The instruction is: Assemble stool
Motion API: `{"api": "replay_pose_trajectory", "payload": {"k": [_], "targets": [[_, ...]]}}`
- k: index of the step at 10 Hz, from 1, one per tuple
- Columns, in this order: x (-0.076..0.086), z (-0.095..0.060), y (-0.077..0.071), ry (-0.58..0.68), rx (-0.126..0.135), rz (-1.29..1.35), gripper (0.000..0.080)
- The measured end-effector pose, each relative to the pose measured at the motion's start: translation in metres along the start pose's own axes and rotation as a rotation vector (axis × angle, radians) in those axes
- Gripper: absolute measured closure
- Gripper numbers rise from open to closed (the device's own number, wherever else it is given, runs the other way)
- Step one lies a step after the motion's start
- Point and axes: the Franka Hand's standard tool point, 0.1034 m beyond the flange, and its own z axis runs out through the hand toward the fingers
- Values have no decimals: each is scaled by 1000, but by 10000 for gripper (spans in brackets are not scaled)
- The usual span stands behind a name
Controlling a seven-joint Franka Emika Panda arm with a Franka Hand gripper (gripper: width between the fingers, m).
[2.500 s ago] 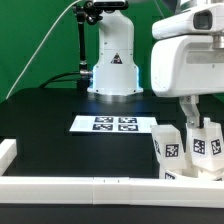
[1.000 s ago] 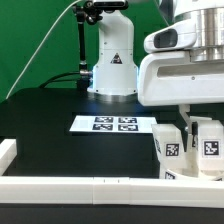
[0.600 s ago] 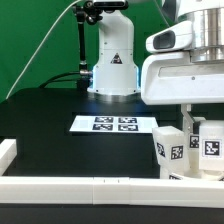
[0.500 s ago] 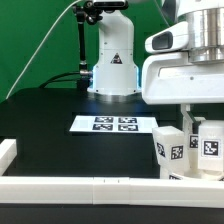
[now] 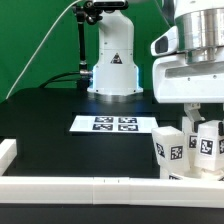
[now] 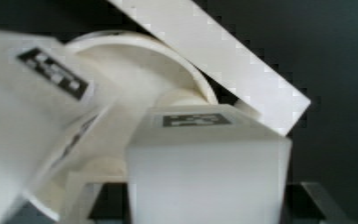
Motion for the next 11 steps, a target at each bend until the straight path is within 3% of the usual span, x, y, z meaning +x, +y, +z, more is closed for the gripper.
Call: {"api": "replay_pose_trajectory", "payload": {"k": [5,8,9,10,11], "targets": [[0,2,-2,-33,30,482,461],[-7,2,-3,-40,23,625,461],[-7,2,-3,-40,23,624,399],[-7,2,-3,-41,22,608,399],[-9,-3,-7,-51,16,569,222]]}}
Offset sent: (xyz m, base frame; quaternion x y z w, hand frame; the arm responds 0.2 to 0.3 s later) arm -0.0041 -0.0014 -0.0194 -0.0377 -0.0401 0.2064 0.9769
